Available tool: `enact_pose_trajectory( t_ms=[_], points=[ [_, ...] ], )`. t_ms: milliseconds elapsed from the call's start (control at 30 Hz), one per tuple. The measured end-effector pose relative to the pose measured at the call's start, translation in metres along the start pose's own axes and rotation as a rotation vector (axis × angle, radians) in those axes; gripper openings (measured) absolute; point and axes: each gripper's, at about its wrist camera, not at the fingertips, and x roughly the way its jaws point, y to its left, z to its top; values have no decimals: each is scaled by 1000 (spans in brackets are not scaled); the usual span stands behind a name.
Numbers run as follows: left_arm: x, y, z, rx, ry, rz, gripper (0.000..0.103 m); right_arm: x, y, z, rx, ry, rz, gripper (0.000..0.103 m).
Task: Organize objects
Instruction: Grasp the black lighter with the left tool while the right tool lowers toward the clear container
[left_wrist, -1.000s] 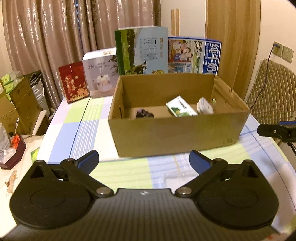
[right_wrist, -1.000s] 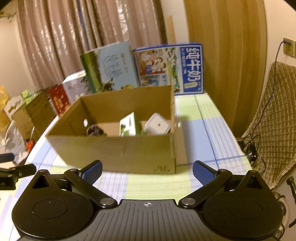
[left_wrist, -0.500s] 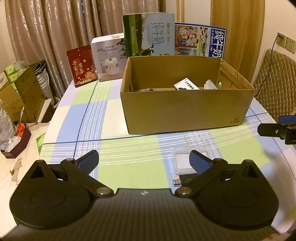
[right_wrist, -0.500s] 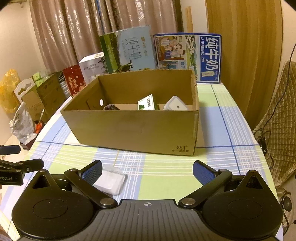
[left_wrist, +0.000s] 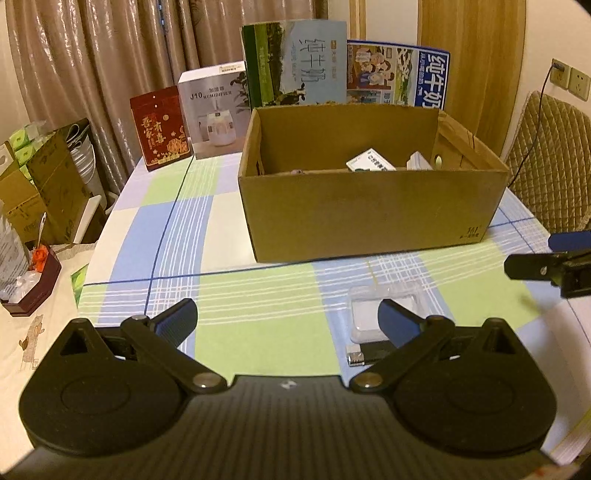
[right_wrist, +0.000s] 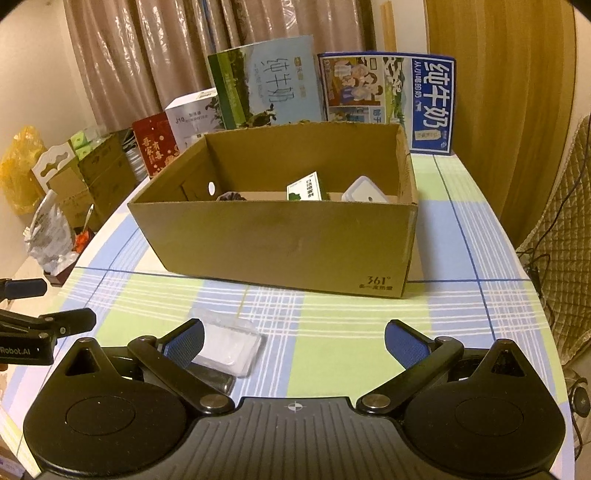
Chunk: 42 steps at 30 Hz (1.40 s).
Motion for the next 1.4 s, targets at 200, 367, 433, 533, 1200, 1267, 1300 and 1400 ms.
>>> enact_pose_trajectory(
  t_ms=[200,367,433,533,1200,1267,1300,1400],
  points=[
    [11,-2,-14,-10,22,-13,102,4,-4,0,22,18,1,101],
    [22,-17,-30,-28,10,-25,102,15,-7,-5,22,42,4,101],
    [28,-28,-37,-11,11,-31,102,18,-10,-6,34,55,0,101],
    [40,-41,-47,2,12,-44,102,22,-12,-5,31,51,8,101],
    [96,-87,-61,21,29,-64,102,63,-2,5,9,131,30,101],
    [100,-87,-62,17,35,-62,100,63,-1,5,9,128,32,101],
    [101,-85,-63,9,36,-63,98,63,0,5,10,129,32,101],
    [103,-78,-63,-26,34,-76,83,64,1,4,10,131,34,101]
  ],
)
